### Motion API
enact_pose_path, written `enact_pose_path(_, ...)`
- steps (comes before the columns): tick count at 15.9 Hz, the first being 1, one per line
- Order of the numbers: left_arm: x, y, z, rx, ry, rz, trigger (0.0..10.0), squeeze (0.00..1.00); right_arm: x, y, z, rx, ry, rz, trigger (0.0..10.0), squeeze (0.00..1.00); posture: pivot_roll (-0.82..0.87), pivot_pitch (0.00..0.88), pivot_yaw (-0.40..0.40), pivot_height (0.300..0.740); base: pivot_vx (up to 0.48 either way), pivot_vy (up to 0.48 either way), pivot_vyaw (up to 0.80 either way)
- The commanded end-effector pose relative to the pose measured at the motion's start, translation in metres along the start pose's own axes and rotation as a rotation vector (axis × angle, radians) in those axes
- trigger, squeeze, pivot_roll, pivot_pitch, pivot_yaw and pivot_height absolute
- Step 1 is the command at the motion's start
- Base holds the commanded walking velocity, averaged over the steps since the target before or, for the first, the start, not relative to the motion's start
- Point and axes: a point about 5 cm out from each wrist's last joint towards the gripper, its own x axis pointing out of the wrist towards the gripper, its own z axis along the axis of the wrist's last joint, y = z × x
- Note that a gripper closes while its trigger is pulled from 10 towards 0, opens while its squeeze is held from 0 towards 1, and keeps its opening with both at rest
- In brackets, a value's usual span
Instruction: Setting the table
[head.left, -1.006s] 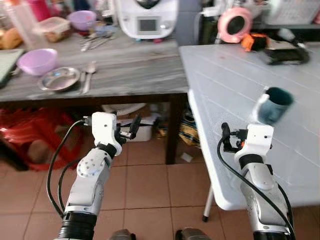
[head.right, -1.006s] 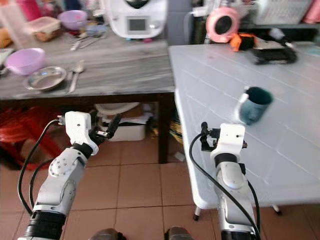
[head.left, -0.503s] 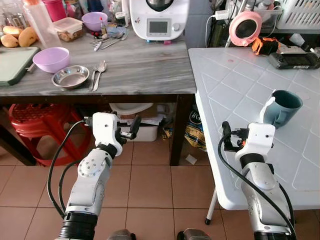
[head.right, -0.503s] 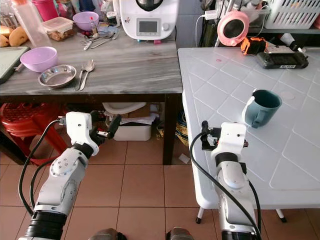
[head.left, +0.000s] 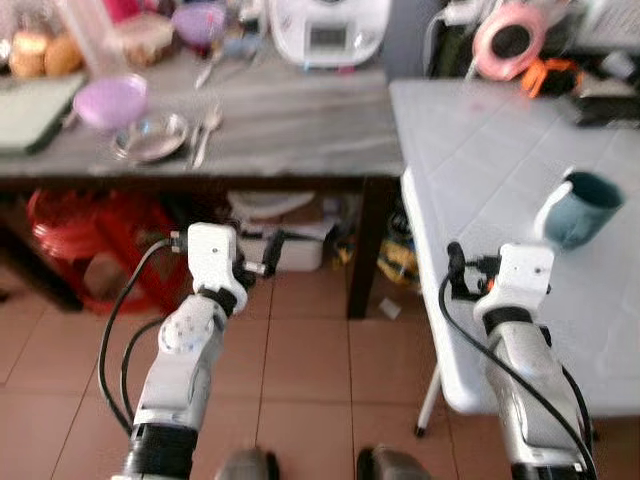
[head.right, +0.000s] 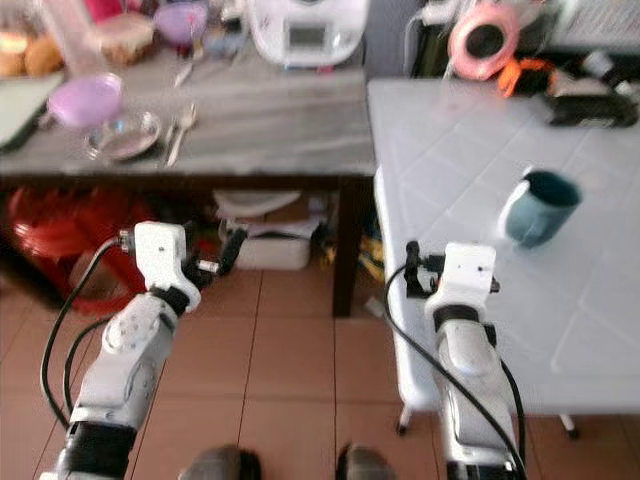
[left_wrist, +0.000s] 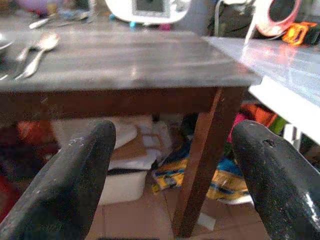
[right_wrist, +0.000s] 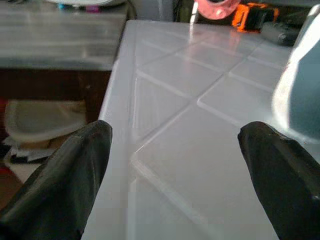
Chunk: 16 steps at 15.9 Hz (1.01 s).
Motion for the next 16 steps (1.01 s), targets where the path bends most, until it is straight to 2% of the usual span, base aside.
enact_pose_path(1,-0.0010,0.0034,0.0011,0.019,0.008,0.013,10.0,0.00,0.0000,0.0020,0.0025,0.004,-0.007,0.011,10.0,0.00,-0.05,0.000,0.042,0.740,-0.405,0.000,0.00)
enact_pose_path(5,0.0000,0.0025,0.0025,0.022,-0.004,0.005,10.0,0.00,0.0008,0.0023,0.0025,0.003,-0.008,0.011,10.0,0.00,-0.05,0.000,0.042,0.740,-0.357,0.000,0.00)
enact_pose_path(10,-0.0003,0.0017,0.0074,0.023,-0.041,-0.027,10.0,0.00,0.0016,0.0021,0.0025,0.001,-0.009,0.012,10.0,0.00,-0.05,0.000,0.041,0.740,0.000,0.000,0.00)
enact_pose_path(16,0.0005,0.0018,0.0079,0.018,-0.046,-0.032,10.0,0.00,0.0023,0.0022,0.0023,-0.001,-0.010,0.010,10.0,0.00,-0.05,0.000,0.043,0.740,0.000,-0.371,0.00)
